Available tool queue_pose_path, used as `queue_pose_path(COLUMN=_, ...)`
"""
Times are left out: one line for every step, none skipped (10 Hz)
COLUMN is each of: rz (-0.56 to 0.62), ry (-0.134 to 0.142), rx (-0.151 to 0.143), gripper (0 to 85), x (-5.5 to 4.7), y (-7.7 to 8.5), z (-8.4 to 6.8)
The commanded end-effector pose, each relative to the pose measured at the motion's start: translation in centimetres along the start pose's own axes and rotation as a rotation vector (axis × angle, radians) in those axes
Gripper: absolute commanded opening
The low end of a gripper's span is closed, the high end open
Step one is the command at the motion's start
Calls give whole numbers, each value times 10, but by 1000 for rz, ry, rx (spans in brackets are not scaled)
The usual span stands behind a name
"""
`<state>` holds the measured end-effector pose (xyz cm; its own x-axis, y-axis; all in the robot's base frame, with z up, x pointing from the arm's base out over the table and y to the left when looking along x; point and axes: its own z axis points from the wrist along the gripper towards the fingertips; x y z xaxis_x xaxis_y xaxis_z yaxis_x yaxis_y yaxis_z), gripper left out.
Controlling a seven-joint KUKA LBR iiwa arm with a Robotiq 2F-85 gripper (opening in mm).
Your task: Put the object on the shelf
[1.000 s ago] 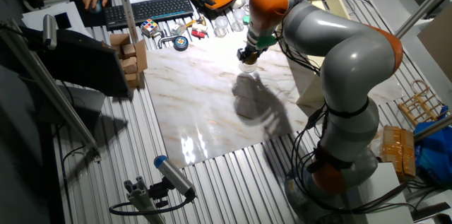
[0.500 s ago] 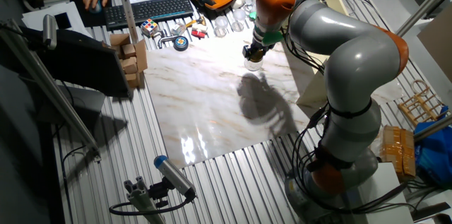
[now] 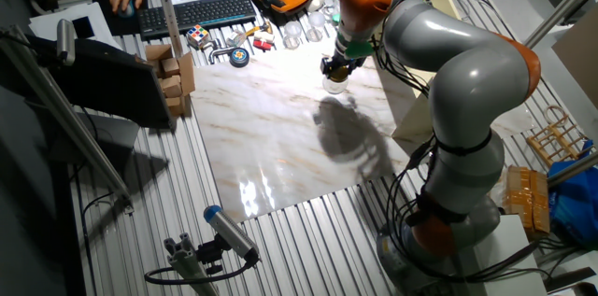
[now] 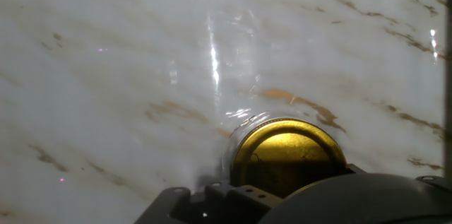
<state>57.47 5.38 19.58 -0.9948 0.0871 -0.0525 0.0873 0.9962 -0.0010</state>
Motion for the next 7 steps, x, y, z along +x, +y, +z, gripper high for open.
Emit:
queue_pose_path(rz=7, ry=-5, rx=-2, gripper=0, x=0, y=0, z=0)
queue_pose_path(rz=10, ry=-9, rx=-4, gripper=0, x=0, y=0, z=0)
queue_pose_path(rz=16, ry=-10, rx=-16, gripper=0, x=0, y=0, z=0)
queue_pose_path(rz=-2, ry=-16, rx=2, gripper=0, x=0, y=0, z=0)
queue_pose_path(rz=-10, ry=-16, rx=4, gripper=0, x=0, y=0, z=0)
queue_pose_path(rz=-18, ry=-15, rx=7, gripper=0, x=0, y=0, z=0)
queue_pose_path(rz=-21, ry=-12, rx=6, gripper=0, x=0, y=-2, z=-2)
